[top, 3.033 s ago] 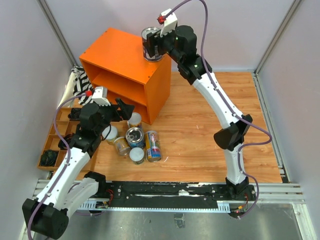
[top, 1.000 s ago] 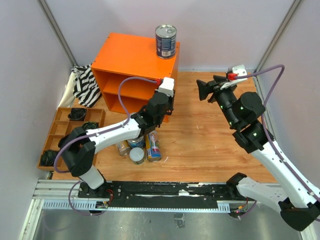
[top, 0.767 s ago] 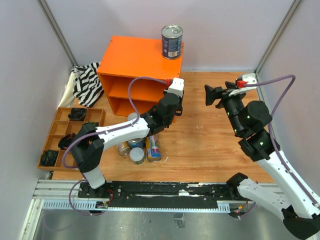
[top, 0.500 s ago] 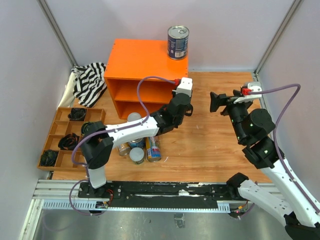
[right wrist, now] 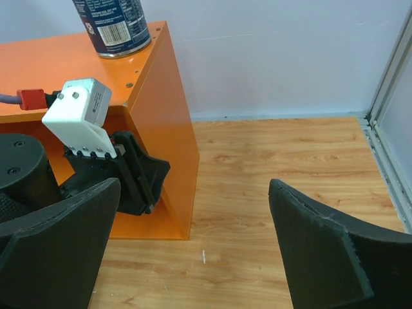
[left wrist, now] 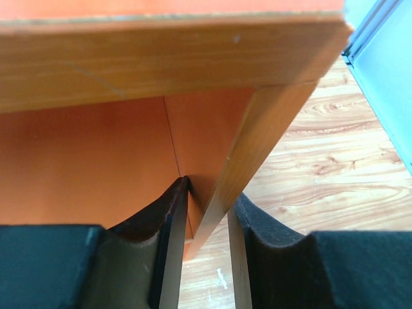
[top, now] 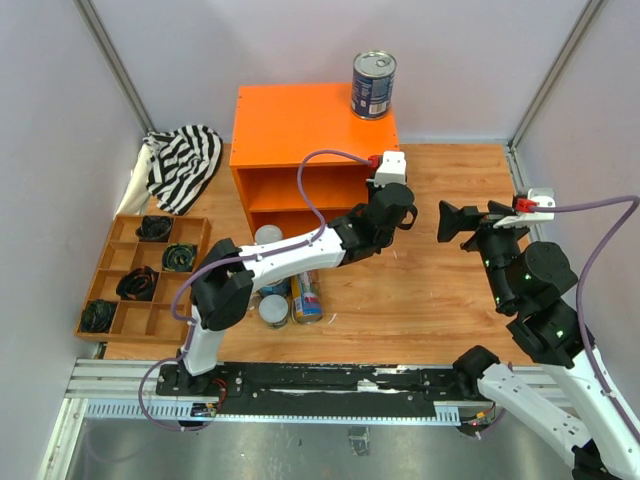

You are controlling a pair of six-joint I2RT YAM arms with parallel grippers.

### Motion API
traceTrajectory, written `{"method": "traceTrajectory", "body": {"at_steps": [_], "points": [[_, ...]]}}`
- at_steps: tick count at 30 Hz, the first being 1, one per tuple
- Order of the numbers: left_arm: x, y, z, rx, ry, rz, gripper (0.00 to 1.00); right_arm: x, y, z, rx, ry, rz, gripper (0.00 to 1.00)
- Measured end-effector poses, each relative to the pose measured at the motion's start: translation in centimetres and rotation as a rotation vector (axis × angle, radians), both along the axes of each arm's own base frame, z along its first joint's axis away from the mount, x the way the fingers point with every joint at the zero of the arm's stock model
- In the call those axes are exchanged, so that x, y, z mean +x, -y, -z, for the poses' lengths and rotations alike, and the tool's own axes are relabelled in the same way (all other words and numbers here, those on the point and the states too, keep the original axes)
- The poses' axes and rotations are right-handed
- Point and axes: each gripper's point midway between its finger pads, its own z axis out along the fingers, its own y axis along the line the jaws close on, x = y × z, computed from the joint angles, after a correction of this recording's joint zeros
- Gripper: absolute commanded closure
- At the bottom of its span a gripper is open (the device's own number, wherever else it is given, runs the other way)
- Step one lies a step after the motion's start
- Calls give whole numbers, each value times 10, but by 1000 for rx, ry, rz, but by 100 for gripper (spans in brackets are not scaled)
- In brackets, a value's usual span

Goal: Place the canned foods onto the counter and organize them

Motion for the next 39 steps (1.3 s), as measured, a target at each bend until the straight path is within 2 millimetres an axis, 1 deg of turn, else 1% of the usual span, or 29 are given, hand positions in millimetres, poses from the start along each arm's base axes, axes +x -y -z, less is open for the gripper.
{"method": "traceTrajectory", "body": {"at_steps": [2, 3, 5, 6, 8, 10, 11, 14, 17, 19, 21, 23, 26, 29, 32, 34, 37, 39], "points": [[0, 3, 0, -11, -7, -2, 60, -3, 1, 3, 11, -8, -1, 2], [-1, 5, 0, -14, -9, -2, 54, -4, 2, 5, 13, -11, -1, 2], [-2, 9, 0, -25, -18, 4, 37, -6, 1, 10, 12, -20, -11, 2], [-4, 12, 1, -28, -24, 9, 31, -7, 1, 12, 9, -27, -17, 2], [-12, 19, 5, -28, -41, 33, 21, -9, -1, 16, 5, -37, -30, 2], [-22, 26, 9, -29, -61, 57, 4, -10, -2, 18, 5, -45, -40, 2], [-26, 27, 11, -21, -67, 64, 1, -11, -3, 19, 4, -49, -46, 2], [-41, 35, 16, -6, -95, 104, 1, -13, -5, 26, -10, -74, -64, 2], [-59, 40, 17, 8, -112, 142, 1, -16, -7, 33, -26, -103, -85, 1], [-72, 37, 16, 22, -123, 161, 1, -19, -8, 34, -33, -116, -96, 2], [-85, 32, 9, 23, -127, 178, 1, -22, -9, 33, -35, -122, -111, 1], [-98, 21, -2, 18, -128, 189, 1, -26, -10, 31, -33, -124, -131, 2], [-118, -2, -21, -12, -122, 197, 1, -31, -13, 29, -25, -127, -157, 2], [-137, -37, -33, -53, -124, 194, 1, -33, -19, 28, -16, -132, -196, 1], [-155, -75, -35, -102, -130, 179, 1, -32, -31, 33, -19, -159, -248, 2], [-167, -105, -31, -131, -138, 158, 1, -30, -42, 38, -19, -185, -286, 2], [-181, -141, -30, -190, -142, 129, 1, -22, -58, 50, -23, -233, -332, 1], [-188, -163, -30, -235, -143, 104, 1, -16, -73, 62, -31, -270, -365, 1]]}}
